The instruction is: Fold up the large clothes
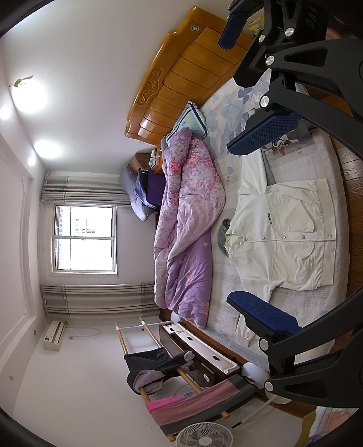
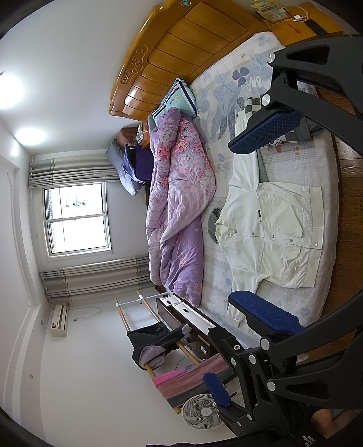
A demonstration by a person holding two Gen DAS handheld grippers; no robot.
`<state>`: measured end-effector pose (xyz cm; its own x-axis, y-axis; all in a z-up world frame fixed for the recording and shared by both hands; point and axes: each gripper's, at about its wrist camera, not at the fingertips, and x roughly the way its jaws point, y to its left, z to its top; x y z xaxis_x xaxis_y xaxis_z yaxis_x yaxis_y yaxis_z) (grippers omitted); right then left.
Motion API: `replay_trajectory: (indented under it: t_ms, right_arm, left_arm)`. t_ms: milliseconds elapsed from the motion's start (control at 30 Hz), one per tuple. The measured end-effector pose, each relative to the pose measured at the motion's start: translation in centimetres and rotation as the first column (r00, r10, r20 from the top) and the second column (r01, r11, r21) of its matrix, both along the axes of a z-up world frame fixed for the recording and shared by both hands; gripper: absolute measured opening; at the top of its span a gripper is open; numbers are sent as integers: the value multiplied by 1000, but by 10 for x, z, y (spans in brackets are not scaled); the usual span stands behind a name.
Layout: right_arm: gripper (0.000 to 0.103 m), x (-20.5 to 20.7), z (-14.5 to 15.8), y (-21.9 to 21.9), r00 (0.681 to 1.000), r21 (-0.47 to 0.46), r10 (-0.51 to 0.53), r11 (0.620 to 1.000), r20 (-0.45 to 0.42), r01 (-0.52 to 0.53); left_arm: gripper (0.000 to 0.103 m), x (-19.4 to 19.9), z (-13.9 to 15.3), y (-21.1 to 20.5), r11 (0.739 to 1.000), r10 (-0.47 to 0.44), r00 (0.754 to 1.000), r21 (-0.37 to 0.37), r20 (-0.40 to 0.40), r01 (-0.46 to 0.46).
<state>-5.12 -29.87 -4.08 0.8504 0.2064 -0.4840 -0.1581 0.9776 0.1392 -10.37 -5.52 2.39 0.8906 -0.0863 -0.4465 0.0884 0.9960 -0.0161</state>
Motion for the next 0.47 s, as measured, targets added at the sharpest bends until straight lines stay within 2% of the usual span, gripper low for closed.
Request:
replay_trajectory:
  t_ms: [467]
  right_arm:
    - [95,3,-1,0,1000,-2,4,1000,1,-4]
  left_arm:
    - [98,5,-13,3,1000,9,1000,4,-4,-9]
